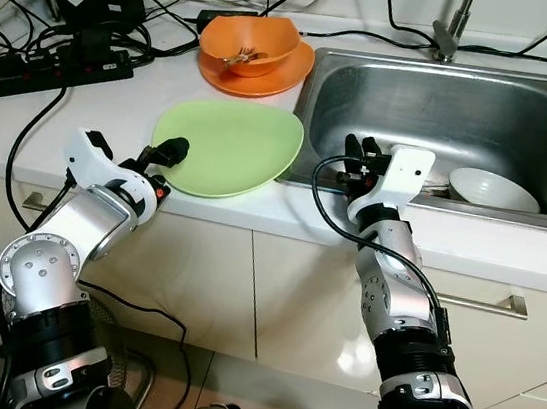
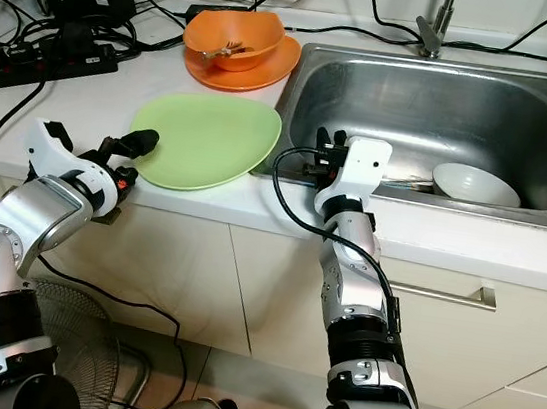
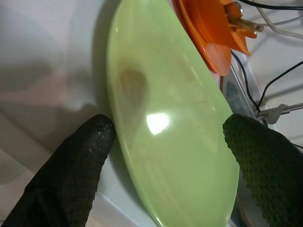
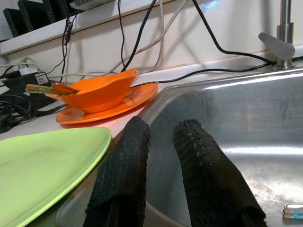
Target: Kitchen organization
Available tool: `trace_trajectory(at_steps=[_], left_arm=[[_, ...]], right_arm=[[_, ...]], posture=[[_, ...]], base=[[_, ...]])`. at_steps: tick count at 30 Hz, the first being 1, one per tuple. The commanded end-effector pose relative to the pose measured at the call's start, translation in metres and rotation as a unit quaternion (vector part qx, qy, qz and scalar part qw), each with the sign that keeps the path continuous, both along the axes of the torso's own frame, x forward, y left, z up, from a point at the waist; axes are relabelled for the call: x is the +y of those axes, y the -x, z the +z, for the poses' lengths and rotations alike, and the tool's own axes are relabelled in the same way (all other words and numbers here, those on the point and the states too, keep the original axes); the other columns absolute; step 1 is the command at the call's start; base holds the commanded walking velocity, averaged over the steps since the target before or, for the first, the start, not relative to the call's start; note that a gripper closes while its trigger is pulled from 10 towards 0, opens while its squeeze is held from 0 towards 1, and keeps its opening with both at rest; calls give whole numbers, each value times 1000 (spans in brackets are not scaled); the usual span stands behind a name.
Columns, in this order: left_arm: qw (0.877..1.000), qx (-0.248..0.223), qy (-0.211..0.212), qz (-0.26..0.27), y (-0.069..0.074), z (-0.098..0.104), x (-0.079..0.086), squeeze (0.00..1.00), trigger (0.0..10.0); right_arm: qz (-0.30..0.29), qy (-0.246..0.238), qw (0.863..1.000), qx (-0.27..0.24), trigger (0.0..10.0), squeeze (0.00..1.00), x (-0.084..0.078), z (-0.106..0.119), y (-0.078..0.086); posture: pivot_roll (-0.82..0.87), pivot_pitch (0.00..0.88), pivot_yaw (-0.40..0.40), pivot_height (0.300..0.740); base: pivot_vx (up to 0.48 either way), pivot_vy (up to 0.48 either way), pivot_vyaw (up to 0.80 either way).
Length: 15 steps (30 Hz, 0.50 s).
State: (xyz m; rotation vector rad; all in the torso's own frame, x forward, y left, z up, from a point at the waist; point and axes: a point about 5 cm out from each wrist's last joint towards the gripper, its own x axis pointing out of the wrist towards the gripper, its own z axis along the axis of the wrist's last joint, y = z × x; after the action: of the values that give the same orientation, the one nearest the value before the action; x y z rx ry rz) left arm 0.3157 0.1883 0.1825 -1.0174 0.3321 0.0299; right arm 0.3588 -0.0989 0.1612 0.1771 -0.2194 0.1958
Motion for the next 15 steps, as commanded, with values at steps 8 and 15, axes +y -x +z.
trace_trajectory(at_steps=[8, 15], left_arm=[[1000, 21, 11, -7, -6, -4, -11, 0, 10000], [999, 17, 24, -28, -13, -3, -27, 0, 10000]], right_arm=[[6, 1, 1000, 5, 10000, 0, 2, 1, 0], [5, 6, 1000, 4, 10000, 0, -1, 1, 0]], posture=[[194, 74, 141, 740], [164, 55, 140, 740]], base=[[0, 0, 0], [0, 0, 0]])
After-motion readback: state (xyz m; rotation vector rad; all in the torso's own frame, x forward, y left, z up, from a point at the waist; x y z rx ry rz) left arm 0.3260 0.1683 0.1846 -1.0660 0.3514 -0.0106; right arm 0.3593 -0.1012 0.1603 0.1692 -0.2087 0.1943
